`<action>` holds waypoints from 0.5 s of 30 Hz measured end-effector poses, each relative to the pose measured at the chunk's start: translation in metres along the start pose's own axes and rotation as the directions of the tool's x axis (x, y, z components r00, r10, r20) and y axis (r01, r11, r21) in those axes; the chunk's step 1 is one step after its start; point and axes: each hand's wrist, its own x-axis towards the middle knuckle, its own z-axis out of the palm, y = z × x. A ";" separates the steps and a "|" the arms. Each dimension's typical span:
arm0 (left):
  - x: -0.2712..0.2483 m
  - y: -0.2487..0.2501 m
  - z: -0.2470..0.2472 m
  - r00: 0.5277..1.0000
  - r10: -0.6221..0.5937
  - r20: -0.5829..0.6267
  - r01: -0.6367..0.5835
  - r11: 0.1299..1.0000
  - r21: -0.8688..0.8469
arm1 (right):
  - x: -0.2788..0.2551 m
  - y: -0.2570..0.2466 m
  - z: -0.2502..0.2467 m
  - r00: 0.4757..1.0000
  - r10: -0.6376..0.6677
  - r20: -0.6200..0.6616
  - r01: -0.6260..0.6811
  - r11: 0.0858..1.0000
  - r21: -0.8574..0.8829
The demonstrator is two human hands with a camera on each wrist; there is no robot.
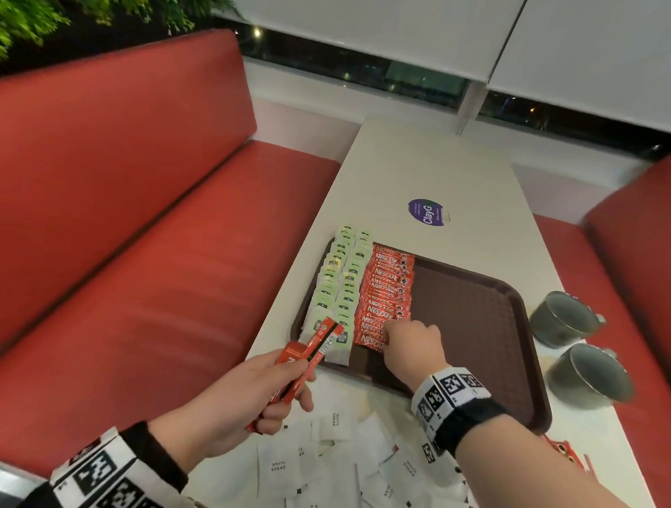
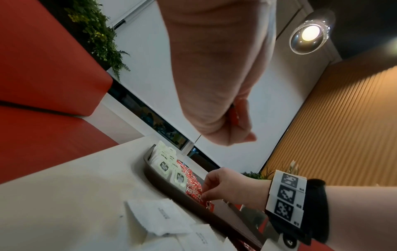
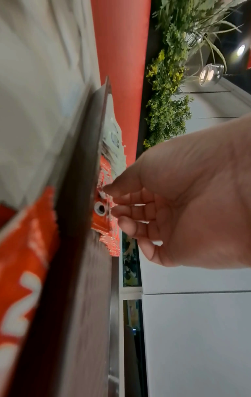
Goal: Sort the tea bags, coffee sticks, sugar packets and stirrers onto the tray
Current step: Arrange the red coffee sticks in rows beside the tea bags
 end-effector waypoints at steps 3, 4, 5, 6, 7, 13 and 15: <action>-0.002 0.005 0.004 0.999 0.044 0.005 -0.045 0.998 0.048 | -0.006 -0.002 -0.009 0.997 0.009 -0.083 0.011 0.970 0.245; -0.002 0.007 0.006 0.996 0.090 -0.009 -0.088 0.990 0.110 | -0.013 -0.003 -0.014 0.995 0.005 -0.104 0.037 0.914 0.404; -0.003 0.008 0.009 0.985 0.168 -0.037 -0.156 0.964 0.215 | -0.021 -0.006 -0.022 0.993 0.012 -0.117 0.056 0.825 0.563; -0.001 0.007 0.010 0.954 0.291 -0.069 -0.247 0.897 0.368 | -0.032 -0.009 -0.031 0.994 0.017 -0.113 0.068 0.704 0.707; -0.001 0.006 0.011 0.890 0.448 -0.081 -0.347 0.784 0.515 | -0.044 -0.012 -0.042 0.998 0.000 -0.060 0.050 0.551 0.833; 0.006 0.002 0.015 0.615 0.771 0.166 -0.591 0.311 0.744 | -0.095 -0.008 -0.074 0.965 -0.242 0.097 -0.048 0.200 0.979; 0.004 0.011 0.025 0.657 0.749 0.086 -0.576 0.426 0.697 | -0.099 -0.002 -0.073 0.983 -0.179 0.025 0.020 0.248 0.969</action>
